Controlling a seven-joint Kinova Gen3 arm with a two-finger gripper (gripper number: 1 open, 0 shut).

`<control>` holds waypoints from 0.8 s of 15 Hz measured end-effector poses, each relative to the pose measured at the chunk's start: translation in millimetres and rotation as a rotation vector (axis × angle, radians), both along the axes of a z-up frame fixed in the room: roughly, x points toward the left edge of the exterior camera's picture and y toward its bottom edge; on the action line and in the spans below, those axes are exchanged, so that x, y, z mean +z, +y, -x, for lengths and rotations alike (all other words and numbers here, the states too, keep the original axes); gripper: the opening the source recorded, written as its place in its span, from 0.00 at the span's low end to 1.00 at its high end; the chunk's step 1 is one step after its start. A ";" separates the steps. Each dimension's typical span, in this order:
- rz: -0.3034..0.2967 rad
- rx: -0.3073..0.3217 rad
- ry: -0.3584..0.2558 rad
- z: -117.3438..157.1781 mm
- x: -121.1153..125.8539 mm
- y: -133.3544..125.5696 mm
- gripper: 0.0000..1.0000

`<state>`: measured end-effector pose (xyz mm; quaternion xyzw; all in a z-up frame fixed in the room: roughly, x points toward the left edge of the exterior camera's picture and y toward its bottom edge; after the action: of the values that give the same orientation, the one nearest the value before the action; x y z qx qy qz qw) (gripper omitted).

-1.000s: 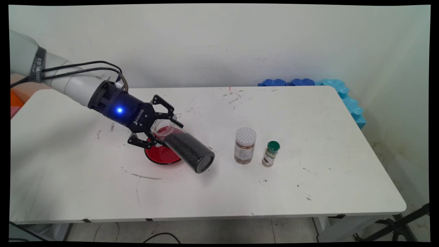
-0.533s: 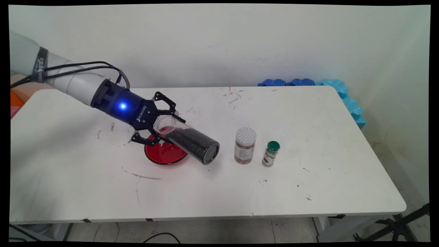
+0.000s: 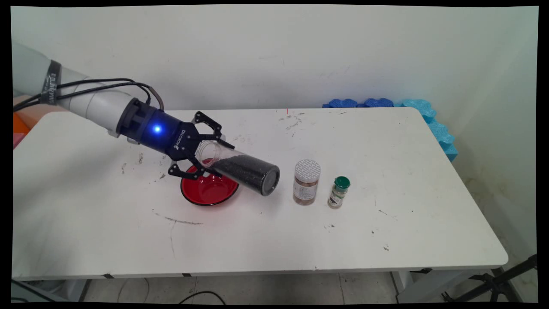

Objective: Pour the black seasoning powder in the red bowl

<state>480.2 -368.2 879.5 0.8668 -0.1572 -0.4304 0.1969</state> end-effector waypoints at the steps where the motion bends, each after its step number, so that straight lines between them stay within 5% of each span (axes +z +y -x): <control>1: -0.010 0.011 0.006 0.1 -0.2 0.3 0.00; 12: -0.089 0.110 0.059 -0.6 -1.4 5.8 0.00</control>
<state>480.9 -362.5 878.1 0.8690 -0.0844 -0.4507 0.1860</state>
